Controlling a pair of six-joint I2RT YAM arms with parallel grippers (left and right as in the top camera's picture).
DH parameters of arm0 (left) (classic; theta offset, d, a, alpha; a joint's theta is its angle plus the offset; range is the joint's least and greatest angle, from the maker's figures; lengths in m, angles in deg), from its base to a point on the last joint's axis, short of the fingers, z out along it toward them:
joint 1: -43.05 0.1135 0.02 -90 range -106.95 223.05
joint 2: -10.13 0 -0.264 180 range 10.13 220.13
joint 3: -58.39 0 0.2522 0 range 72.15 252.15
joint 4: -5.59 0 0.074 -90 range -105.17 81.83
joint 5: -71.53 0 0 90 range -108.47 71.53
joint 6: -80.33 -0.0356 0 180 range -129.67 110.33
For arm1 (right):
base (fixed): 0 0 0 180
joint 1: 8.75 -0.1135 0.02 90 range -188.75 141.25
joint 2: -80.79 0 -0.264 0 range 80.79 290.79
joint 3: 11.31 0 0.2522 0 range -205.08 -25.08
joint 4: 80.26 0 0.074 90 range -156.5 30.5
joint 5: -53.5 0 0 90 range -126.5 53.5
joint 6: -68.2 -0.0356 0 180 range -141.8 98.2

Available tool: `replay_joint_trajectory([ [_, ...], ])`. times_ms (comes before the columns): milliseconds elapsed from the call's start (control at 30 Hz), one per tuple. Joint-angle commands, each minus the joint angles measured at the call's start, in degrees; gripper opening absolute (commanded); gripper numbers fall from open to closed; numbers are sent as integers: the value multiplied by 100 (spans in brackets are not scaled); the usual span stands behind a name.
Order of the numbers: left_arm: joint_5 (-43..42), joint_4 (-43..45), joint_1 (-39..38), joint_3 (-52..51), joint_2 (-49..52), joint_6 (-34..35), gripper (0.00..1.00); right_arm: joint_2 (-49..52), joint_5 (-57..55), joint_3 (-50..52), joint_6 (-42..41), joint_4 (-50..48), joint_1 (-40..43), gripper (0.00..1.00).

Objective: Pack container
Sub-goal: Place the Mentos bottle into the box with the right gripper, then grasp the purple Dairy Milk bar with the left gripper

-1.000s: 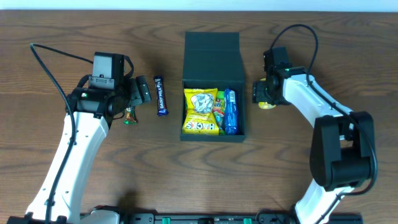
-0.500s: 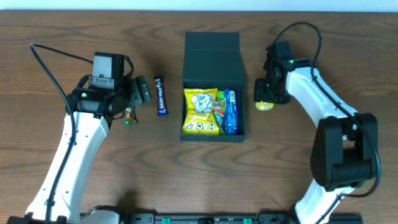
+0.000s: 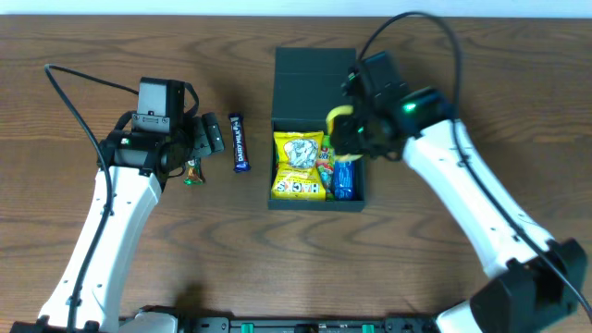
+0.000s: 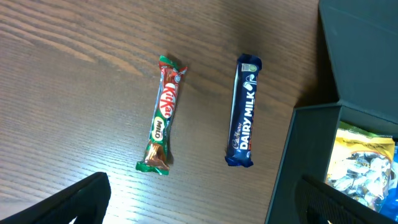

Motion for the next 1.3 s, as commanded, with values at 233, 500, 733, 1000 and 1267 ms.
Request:
replay_joint_trajectory([
  [233,-17,-57,11,31,15,-122,95,160,59,494,-505,-439,-168,79],
  [500,24,26,11,17,170,-125,95,-203,33,-7,-286,-286,221,82],
  [733,-610,645,-59,-125,1121,-120,97,-671,-310,-11,-286,-184,723,83],
  [1000,-546,1185,-505,-125,2166,-122,93,-691,-310,-9,-105,31,1008,79],
  [1267,352,1596,-977,-125,2844,-55,79,-691,-437,-9,-66,129,1008,77],
])
